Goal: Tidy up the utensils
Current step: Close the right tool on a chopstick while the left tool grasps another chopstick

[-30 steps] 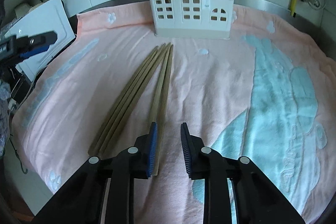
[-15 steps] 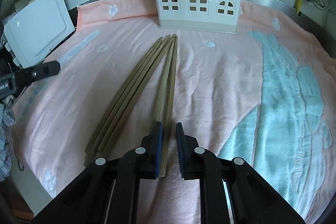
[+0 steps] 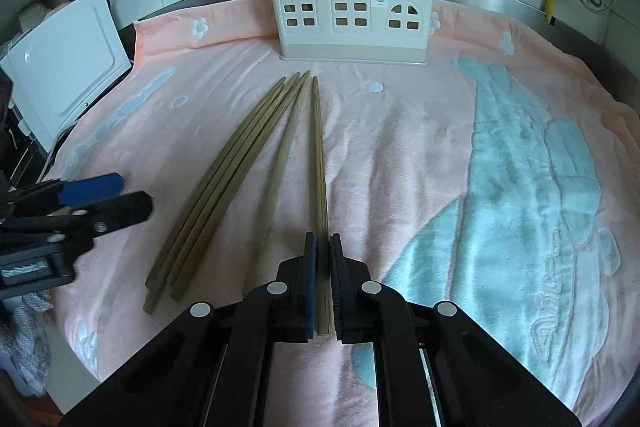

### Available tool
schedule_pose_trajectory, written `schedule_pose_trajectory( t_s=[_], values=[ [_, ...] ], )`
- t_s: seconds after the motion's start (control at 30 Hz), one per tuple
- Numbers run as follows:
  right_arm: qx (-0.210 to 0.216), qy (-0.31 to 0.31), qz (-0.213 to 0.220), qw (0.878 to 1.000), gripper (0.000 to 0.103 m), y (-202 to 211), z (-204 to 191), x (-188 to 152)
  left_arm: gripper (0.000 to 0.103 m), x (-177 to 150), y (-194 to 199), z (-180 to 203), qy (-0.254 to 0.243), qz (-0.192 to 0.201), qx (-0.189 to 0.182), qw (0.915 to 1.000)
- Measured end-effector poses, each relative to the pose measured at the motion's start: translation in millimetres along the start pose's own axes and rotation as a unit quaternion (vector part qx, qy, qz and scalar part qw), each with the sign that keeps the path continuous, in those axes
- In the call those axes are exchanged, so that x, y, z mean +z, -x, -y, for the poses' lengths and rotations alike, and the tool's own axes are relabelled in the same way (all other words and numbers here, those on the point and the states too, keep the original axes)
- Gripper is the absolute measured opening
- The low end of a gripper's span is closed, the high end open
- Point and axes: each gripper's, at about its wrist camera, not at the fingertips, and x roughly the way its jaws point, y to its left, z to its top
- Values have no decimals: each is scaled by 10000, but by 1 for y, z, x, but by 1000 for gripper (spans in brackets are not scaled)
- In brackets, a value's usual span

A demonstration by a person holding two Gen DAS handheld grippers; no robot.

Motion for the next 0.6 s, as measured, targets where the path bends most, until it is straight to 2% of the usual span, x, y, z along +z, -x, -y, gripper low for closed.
schedule_pose_trajectory(
  t_s=[0.17,0.6],
  values=[
    [47,-107,-13,9999,7,-1,7,-4,50,0,-14,8,2,-189,58,9998],
    [112,-144,36,9998,7,0,8,-6,45,2,-21,16,-62,-229,282,9993]
  ],
)
